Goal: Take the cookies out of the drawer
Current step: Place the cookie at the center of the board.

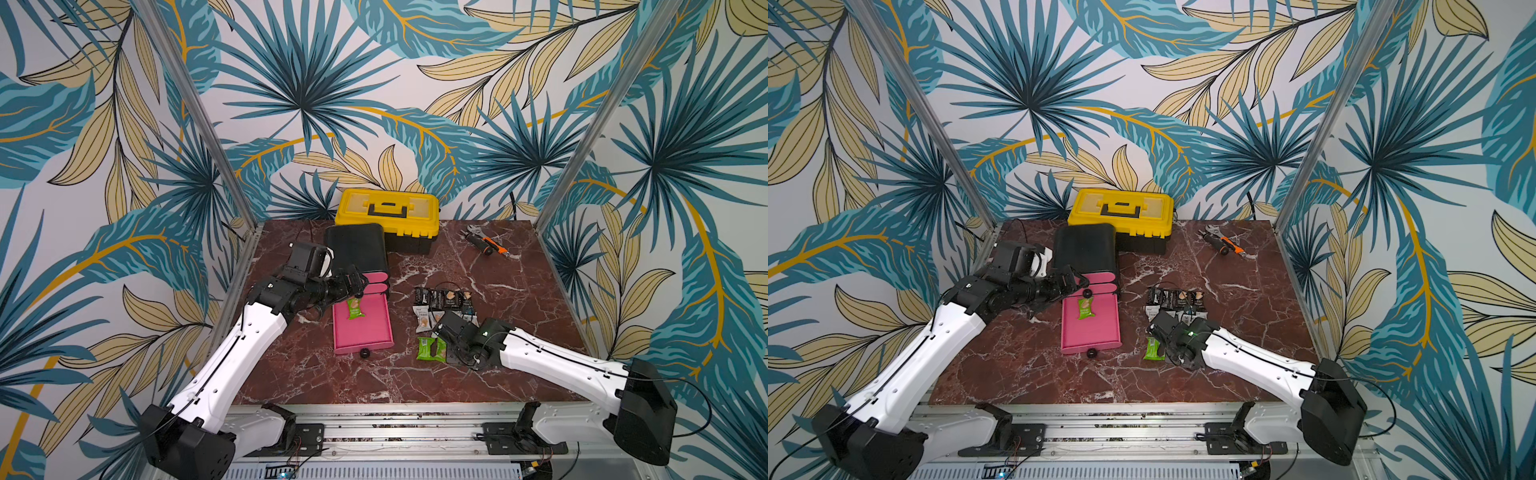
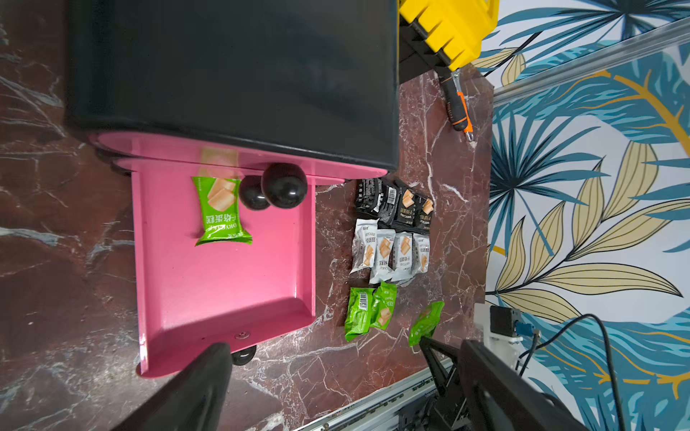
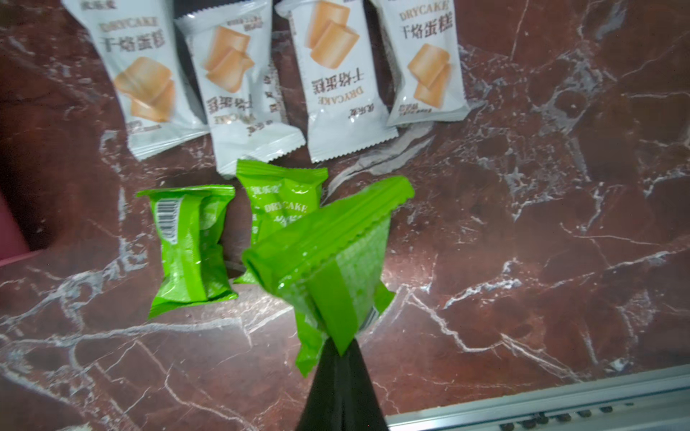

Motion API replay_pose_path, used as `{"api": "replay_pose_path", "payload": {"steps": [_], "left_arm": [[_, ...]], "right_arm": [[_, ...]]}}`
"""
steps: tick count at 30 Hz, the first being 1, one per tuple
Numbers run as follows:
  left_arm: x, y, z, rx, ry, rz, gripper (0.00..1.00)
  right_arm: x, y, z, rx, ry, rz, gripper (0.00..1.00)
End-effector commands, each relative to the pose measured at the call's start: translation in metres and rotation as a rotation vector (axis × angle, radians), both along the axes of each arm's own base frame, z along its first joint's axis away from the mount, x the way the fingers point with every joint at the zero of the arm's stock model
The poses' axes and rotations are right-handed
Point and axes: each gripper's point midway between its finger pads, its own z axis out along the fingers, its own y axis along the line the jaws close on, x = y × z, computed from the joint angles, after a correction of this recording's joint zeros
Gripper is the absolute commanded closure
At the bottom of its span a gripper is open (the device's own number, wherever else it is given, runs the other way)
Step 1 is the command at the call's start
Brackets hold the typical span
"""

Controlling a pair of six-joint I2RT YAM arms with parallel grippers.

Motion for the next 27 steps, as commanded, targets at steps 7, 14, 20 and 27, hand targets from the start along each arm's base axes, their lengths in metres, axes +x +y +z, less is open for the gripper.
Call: {"api": "replay_pose_path", "payload": {"steps": [7, 14, 20, 27], "left_arm": [[0.008, 0.003, 0.024, 0.046, -0.087, -0.019, 0.0], [0.013, 0.008, 0.026, 0.051, -0.108, 0.003, 0.0], [0.019, 0.014, 0.037, 0.055, -0.138, 0.025, 0.0], [0.026, 0.044, 0.042, 0.06, -0.141, 0.093, 0.0]], "right_arm": [[0.002, -0.01, -0.021, -0.072, 0.115, 0.026, 1.0], [0.005, -0.003, -0.034, -0.076, 0.147, 0.018, 0.99], [0.01, 0.003, -0.033, -0.052, 0.133, -0.002, 0.75], [0.021, 0.003, 0.0, 0.017, 0.01, -0.056, 0.49]]}}
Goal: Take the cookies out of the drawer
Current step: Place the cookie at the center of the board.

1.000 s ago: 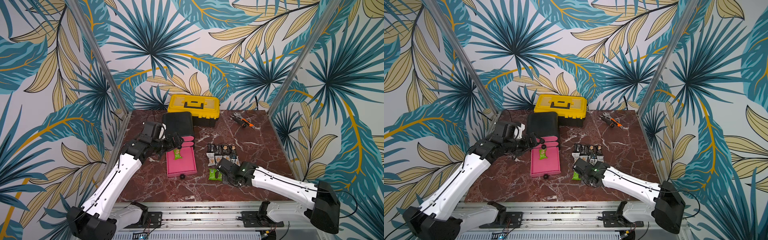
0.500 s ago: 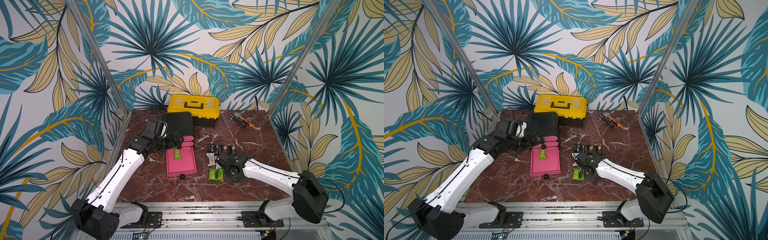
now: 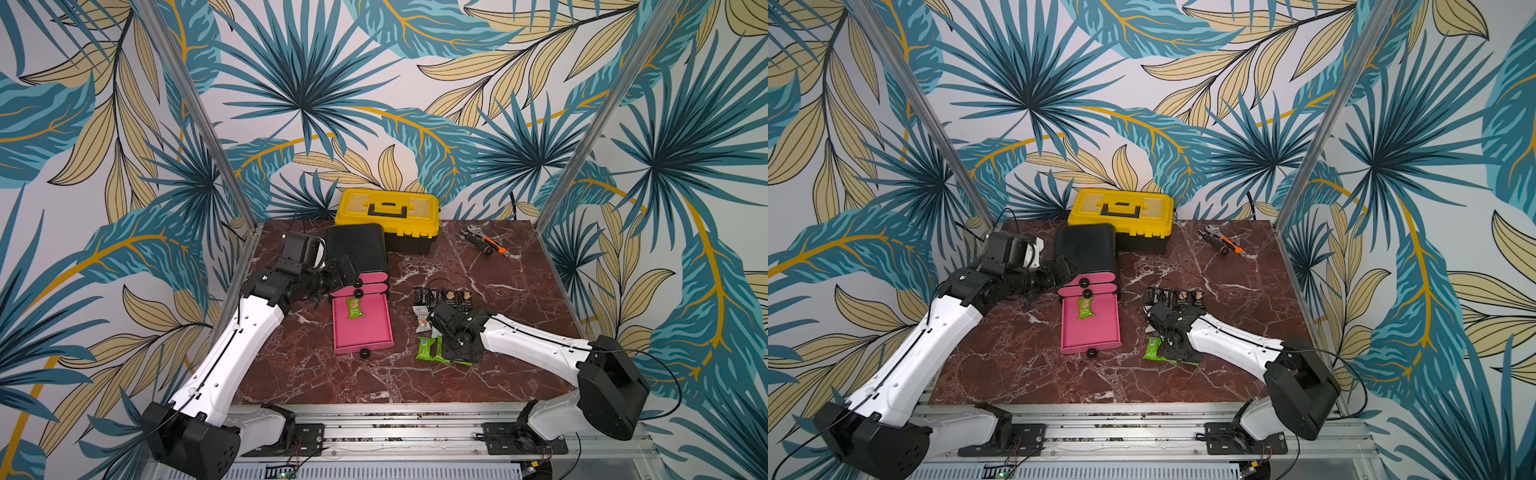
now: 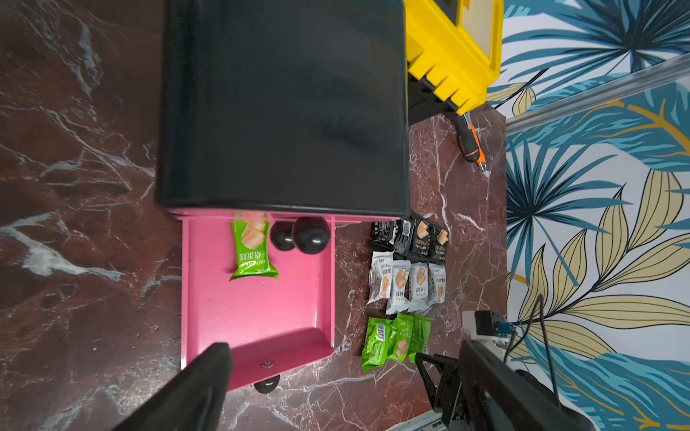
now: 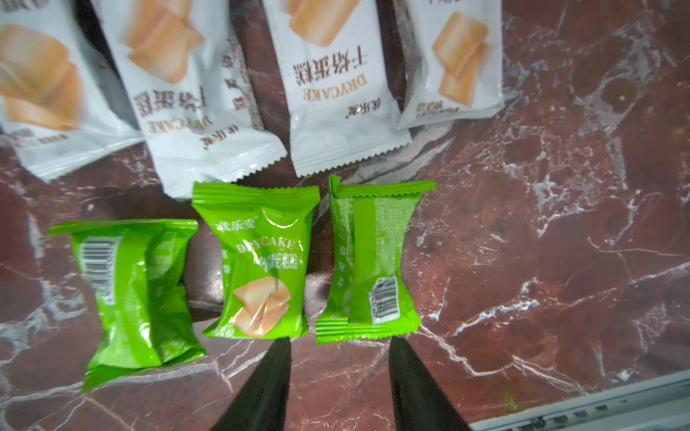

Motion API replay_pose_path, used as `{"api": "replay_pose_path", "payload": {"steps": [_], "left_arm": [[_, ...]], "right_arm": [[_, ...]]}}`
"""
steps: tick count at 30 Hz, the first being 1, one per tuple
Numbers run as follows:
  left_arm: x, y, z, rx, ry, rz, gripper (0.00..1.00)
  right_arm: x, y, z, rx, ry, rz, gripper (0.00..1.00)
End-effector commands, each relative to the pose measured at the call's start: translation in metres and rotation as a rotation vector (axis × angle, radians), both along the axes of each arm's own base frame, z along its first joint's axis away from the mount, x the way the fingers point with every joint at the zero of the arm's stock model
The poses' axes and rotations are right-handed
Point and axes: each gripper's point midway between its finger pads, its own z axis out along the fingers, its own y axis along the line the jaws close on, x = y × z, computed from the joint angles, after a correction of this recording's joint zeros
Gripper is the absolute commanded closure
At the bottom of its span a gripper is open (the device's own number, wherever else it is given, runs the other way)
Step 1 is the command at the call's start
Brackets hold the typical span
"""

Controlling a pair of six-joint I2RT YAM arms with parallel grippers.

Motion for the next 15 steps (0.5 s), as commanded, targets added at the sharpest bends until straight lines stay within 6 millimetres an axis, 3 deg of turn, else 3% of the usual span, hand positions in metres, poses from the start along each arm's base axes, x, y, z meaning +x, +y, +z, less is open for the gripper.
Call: {"api": "replay_pose_path", "payload": {"steps": [1, 4, 7, 11, 12, 15], "left_arm": [[0.005, 0.017, 0.023, 0.002, -0.065, 0.025, 0.0], [0.01, 0.025, 0.021, 0.012, -0.059, 0.038, 0.0], [0.019, 0.026, 0.016, 0.007, -0.04, 0.03, 0.0], [0.036, 0.021, 0.016, -0.013, -0.065, -0.002, 0.0], [0.04, 0.021, 0.016, -0.016, -0.079, -0.002, 0.0], [0.052, 0.027, 0.013, -0.014, -0.084, 0.018, 0.0]], "right_arm": [[0.011, -0.002, 0.026, 0.042, -0.106, -0.058, 0.49], [0.02, 0.005, 0.046, 0.092, -0.17, -0.061, 0.48], [0.033, 0.026, 0.065, 0.182, -0.225, -0.045, 0.48], [0.057, 0.078, 0.093, 0.404, -0.35, -0.035, 0.47], [0.058, 0.105, 0.101, 0.496, -0.387, -0.003, 0.47], [0.073, 0.153, 0.119, 0.69, -0.478, -0.017, 0.46]]}}
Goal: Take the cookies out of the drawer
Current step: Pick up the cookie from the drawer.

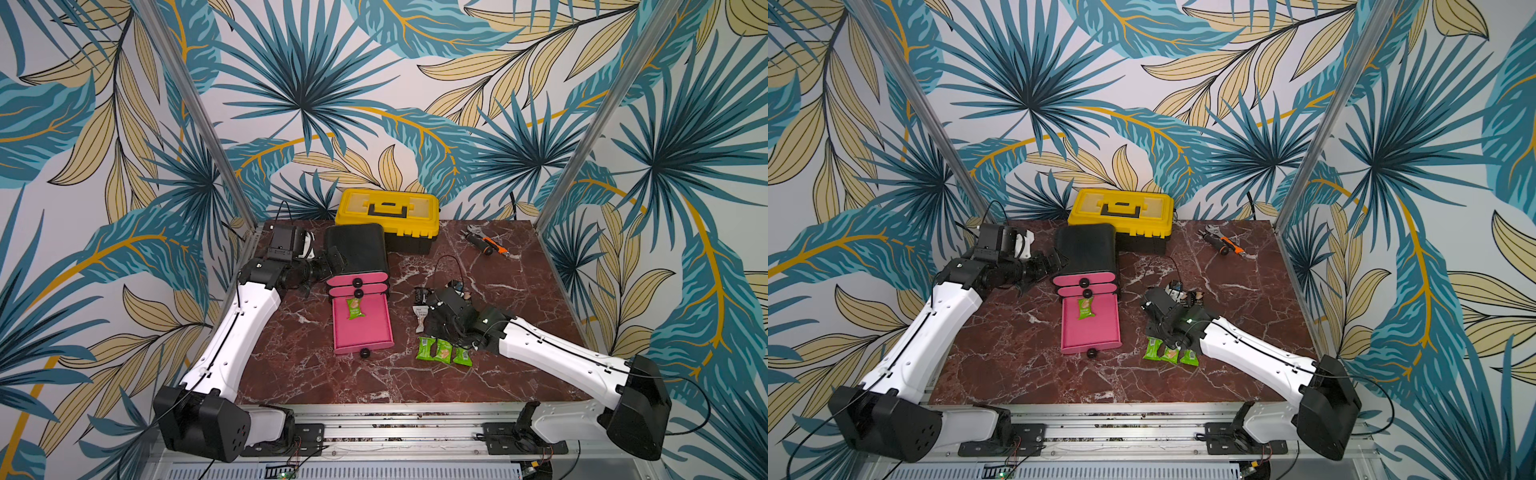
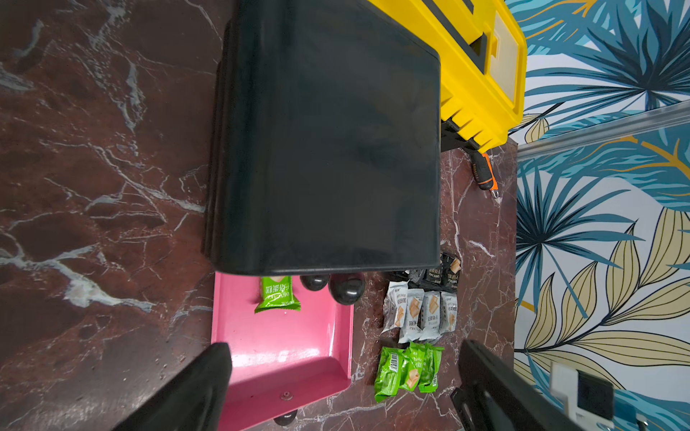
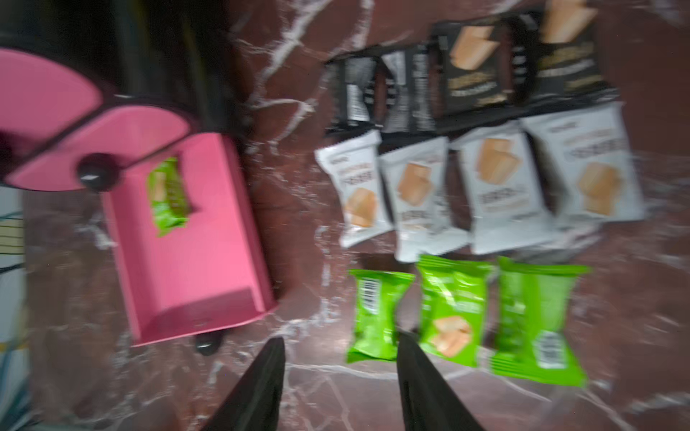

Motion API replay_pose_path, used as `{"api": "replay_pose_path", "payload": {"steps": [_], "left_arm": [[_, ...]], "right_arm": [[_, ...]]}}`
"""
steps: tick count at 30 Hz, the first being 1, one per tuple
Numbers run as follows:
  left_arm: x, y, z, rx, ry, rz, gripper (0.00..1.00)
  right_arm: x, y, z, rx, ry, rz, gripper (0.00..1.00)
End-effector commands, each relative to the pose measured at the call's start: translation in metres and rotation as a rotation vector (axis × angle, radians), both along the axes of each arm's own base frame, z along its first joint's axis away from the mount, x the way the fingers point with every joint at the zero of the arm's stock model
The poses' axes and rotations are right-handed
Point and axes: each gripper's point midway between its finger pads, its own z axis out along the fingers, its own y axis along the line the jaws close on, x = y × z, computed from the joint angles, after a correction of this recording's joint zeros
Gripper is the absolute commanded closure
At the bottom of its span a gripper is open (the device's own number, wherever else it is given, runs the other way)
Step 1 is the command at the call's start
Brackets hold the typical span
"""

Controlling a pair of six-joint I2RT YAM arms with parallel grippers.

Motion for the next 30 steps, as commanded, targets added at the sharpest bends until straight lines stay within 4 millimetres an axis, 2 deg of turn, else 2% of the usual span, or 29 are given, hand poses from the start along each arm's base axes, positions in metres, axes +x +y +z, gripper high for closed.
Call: {"api": "replay_pose_path", "payload": {"steps": [1, 4, 9, 20, 30], "left_arm": [[0.02, 0.005, 0.021, -0.01, -0.085, -0.004, 0.0], [0.028, 0.012, 0.011, -0.005, -0.062, 0.012, 0.0], [0.036, 0.013, -0.002, -0.021, -0.029, 0.01, 0.0], [0.034, 0.007, -0.026, -0.026, 0.048, -0.026, 0.0], [0.036, 0.004, -0.038, -0.038, 0.085, -0.045, 0.0]], "right_arm": [[0.026, 0.067, 0.036, 0.302, -0.148, -0.002, 0.46], [0.037, 0.098, 0.041, 0.391, -0.187, -0.008, 0.46], [0.05, 0.131, 0.027, 0.472, -0.175, -0.01, 0.45], [0.064, 0.156, -0.025, 0.426, -0.102, -0.014, 0.46], [0.071, 0.168, -0.059, 0.362, -0.055, -0.023, 0.46]]}}
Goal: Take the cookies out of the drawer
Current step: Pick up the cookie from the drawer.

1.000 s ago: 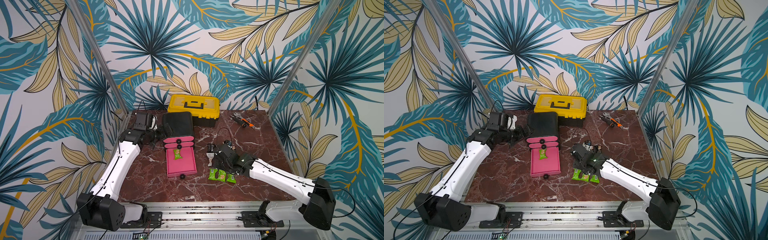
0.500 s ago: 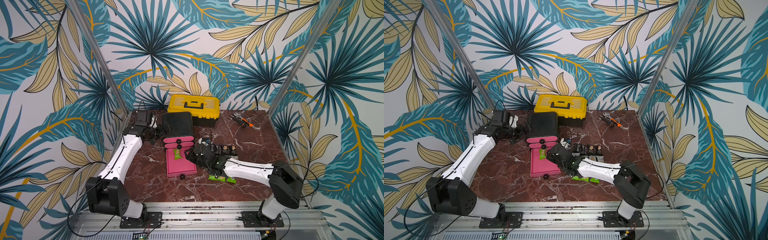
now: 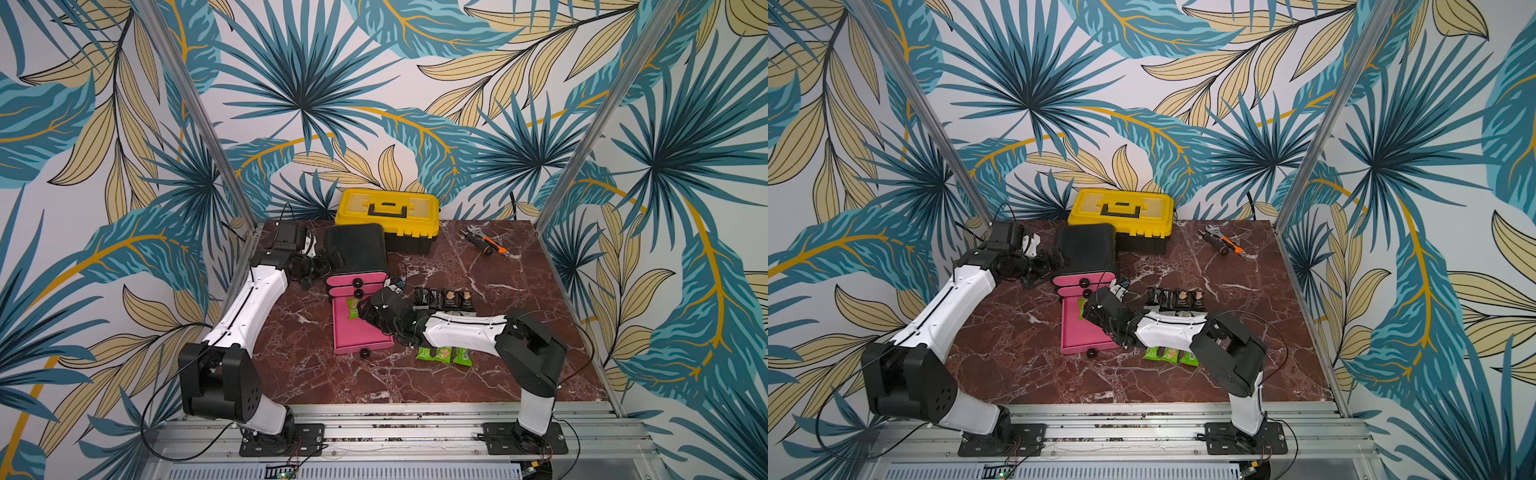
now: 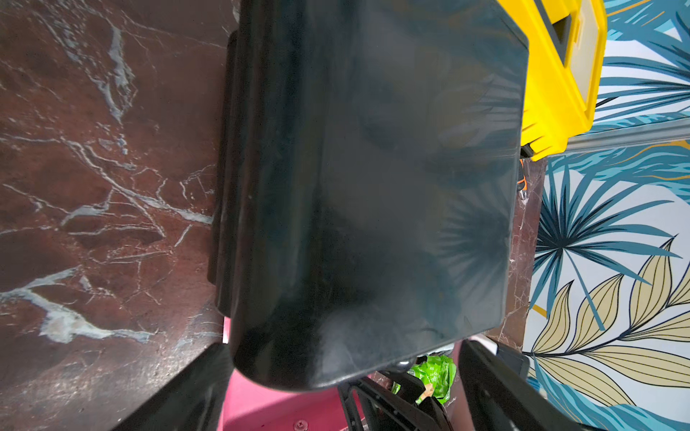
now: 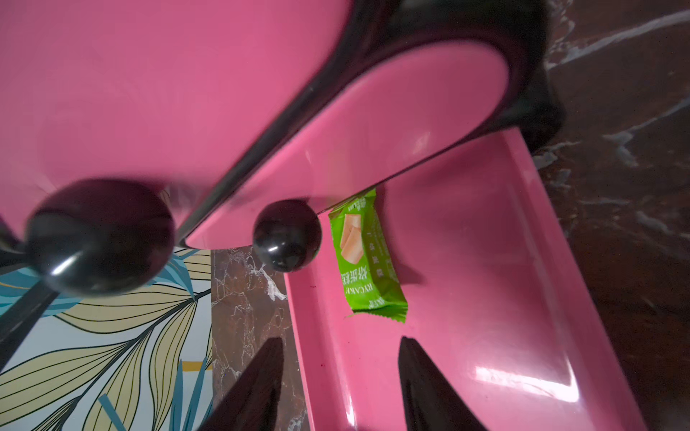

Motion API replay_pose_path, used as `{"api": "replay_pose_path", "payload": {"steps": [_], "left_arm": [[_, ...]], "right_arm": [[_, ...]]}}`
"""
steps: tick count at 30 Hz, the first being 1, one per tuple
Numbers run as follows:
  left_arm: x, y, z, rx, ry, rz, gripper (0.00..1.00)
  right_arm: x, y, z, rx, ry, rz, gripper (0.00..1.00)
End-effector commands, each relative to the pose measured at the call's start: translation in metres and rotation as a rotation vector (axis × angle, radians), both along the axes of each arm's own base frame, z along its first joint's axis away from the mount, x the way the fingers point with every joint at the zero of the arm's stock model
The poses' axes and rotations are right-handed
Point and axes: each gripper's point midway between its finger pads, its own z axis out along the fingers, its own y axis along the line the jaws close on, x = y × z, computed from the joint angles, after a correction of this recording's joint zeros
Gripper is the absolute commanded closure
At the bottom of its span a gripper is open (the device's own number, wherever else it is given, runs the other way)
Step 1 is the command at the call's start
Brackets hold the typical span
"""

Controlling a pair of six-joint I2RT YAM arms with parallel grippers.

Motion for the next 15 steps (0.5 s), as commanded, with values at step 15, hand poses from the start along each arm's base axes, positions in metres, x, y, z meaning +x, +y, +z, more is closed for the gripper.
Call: {"api": "replay_pose_path", "payload": {"steps": [15], "left_arm": [[0.003, -0.01, 0.001, -0.036, 0.015, -0.069, 0.0]], "right_arm": [[0.011, 0.016, -0.048, 0.0, 0.048, -0.063, 0.46]]}}
